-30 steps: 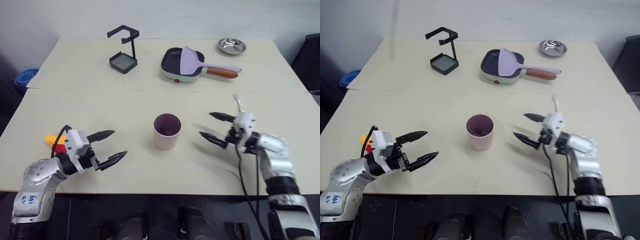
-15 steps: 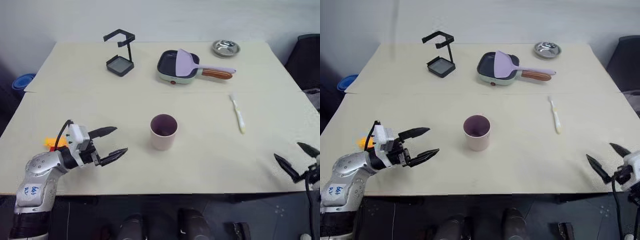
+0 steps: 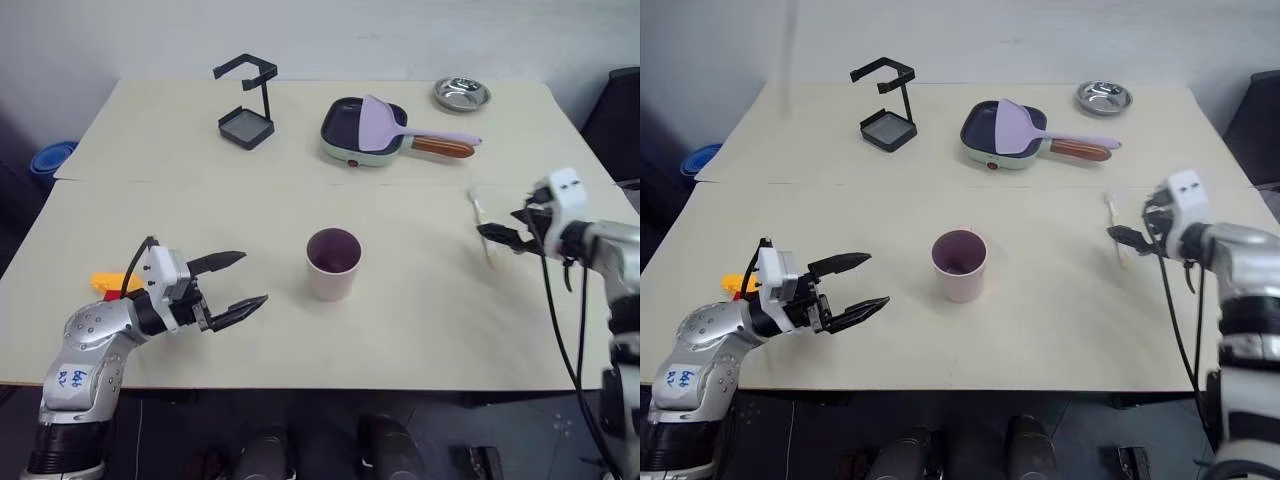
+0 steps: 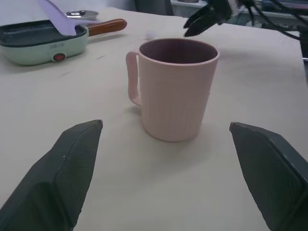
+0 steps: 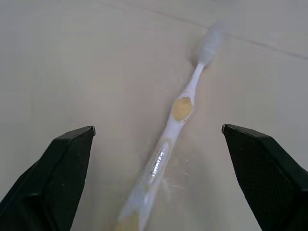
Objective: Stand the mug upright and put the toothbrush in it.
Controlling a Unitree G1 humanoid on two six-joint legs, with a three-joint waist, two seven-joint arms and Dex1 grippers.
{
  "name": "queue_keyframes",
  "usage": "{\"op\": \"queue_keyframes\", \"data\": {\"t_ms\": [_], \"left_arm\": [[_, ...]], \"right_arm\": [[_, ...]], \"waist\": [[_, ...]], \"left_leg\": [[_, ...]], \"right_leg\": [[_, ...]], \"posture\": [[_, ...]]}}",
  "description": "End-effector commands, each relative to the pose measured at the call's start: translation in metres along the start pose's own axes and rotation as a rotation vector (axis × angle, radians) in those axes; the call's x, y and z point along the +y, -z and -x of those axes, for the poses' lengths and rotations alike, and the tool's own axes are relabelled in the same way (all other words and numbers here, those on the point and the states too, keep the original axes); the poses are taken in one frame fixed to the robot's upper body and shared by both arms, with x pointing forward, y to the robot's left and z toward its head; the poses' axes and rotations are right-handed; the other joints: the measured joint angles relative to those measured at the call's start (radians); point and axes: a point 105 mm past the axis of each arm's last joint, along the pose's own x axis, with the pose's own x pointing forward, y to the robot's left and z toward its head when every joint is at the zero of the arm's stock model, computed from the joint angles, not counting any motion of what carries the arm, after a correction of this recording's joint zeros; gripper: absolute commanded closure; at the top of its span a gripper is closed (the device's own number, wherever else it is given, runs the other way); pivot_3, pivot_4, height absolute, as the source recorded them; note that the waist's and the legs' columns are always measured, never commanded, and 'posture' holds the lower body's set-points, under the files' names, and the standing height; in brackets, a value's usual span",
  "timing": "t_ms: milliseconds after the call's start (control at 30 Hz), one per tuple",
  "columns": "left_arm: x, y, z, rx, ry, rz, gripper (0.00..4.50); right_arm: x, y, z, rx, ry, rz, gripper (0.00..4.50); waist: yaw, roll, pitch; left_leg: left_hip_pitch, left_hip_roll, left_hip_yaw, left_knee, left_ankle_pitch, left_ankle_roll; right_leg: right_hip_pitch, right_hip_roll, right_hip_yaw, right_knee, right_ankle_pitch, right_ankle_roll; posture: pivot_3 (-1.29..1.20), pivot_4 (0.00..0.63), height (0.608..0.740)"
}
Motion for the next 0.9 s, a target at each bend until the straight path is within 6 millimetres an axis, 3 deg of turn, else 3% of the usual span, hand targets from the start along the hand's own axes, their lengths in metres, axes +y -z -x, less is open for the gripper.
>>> {"op": "queue_keyframes", "data": {"t_ms": [33,133,367,467,567,667,733,900], "left_arm": [[-0.010,-0.015,-0.002,-0.039,0.040,-0.057,0.00],[-0.014,-0.023,-0.003,-0.057,0.043,-0.097,0.00],[-0.033,-0.042,-0.010,-0.106,0.123,-0.050,0.00],[-0.031,-0.057,-0.014,-0.162,0.116,-0.029,0.00],[-0.020,-0.066,-0.013,-0.213,0.066,-0.002,0.00],[-0.007,-0.059,-0.005,-0.180,0.012,-0.003,0.00],[0.001,-0.052,0.002,-0.153,-0.022,0.012,0.00],[0.012,-0.032,0.015,-0.097,-0.080,0.042,0.00]], "right_arm": [[-0.011,0.012,-0.005,0.116,0.049,0.003,0.36],[-0.015,0.012,-0.011,0.166,0.086,0.031,0.93],[-0.012,0.006,-0.012,0.158,0.040,0.033,3.23],[-0.009,-0.003,-0.011,0.005,-0.027,0.032,4.23],[-0.004,-0.016,-0.009,-0.195,-0.083,-0.032,4.38],[0.029,-0.051,-0.001,-0.519,-0.307,-0.040,4.38],[0.062,-0.078,0.013,-0.771,-0.473,-0.019,4.38],[0.160,-0.101,0.032,-1.027,-0.761,0.030,4.38]], "waist": [[0.000,0.000,0.000],[-0.003,0.000,0.000],[-0.003,0.000,0.000],[-0.002,0.000,0.000],[-0.003,0.000,0.000],[-0.008,0.000,0.000],[-0.016,0.000,0.000],[-0.014,0.001,0.000]], "left_leg": [[0.000,0.000,0.000,0.000,0.000,0.000],[0.000,0.000,0.001,0.000,0.000,0.000],[0.000,0.000,0.001,0.000,0.000,0.000],[0.000,0.000,0.001,0.000,0.000,0.000],[0.001,0.000,0.000,0.000,0.000,0.000],[0.001,0.001,0.000,0.000,0.000,0.000],[0.002,0.003,0.001,-0.001,0.000,-0.002],[0.002,0.006,0.000,-0.001,0.001,-0.005]], "right_leg": [[0.000,0.000,0.000,0.000,0.000,0.000],[0.000,0.000,0.000,0.000,0.000,0.000],[0.000,0.001,0.001,0.000,0.000,0.000],[0.000,0.000,0.001,0.000,0.000,0.000],[0.001,0.001,0.001,0.000,0.000,0.000],[0.001,0.002,0.001,0.000,0.000,0.001],[0.001,0.006,0.002,0.000,0.000,0.001],[0.000,0.008,0.002,0.001,0.000,-0.001]], "posture": [[0.00,0.150,0.740],[0.00,0.150,0.740],[0.00,0.150,0.740],[0.00,0.150,0.740],[0.00,0.150,0.740],[0.00,0.150,0.740],[0.00,0.150,0.740],[0.00,0.150,0.740]]}}
